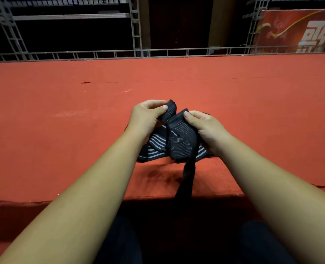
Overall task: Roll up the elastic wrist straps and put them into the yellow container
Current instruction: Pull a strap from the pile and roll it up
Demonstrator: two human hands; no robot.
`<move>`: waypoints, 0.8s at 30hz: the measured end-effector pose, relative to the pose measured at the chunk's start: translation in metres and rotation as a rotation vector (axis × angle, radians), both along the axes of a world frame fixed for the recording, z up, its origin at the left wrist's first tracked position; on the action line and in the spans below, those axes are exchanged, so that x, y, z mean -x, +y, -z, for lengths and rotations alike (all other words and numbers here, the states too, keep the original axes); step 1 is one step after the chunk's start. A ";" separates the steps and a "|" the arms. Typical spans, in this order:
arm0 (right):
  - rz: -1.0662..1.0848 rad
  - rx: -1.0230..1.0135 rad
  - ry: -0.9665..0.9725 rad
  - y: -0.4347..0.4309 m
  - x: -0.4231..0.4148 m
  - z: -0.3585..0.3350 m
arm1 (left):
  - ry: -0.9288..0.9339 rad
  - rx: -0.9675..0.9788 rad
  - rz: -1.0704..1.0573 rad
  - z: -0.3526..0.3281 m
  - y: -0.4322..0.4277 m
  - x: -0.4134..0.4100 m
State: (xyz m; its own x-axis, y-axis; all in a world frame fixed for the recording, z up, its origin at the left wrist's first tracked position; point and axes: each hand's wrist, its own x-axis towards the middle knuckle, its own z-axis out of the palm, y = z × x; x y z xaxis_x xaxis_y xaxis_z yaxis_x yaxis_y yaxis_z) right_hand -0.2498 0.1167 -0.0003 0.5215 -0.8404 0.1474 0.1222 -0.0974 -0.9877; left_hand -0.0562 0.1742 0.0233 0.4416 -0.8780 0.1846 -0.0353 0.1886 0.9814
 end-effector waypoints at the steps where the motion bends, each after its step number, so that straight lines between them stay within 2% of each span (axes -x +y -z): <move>1: -0.009 0.035 0.003 0.002 -0.004 -0.007 | -0.028 0.001 0.015 -0.004 0.000 0.002; 8: 0.166 0.280 0.159 0.003 -0.018 -0.039 | -0.020 0.035 0.082 -0.030 0.009 0.013; 24: 0.223 0.304 0.092 0.014 -0.021 -0.048 | 0.041 0.046 0.179 -0.046 0.031 0.014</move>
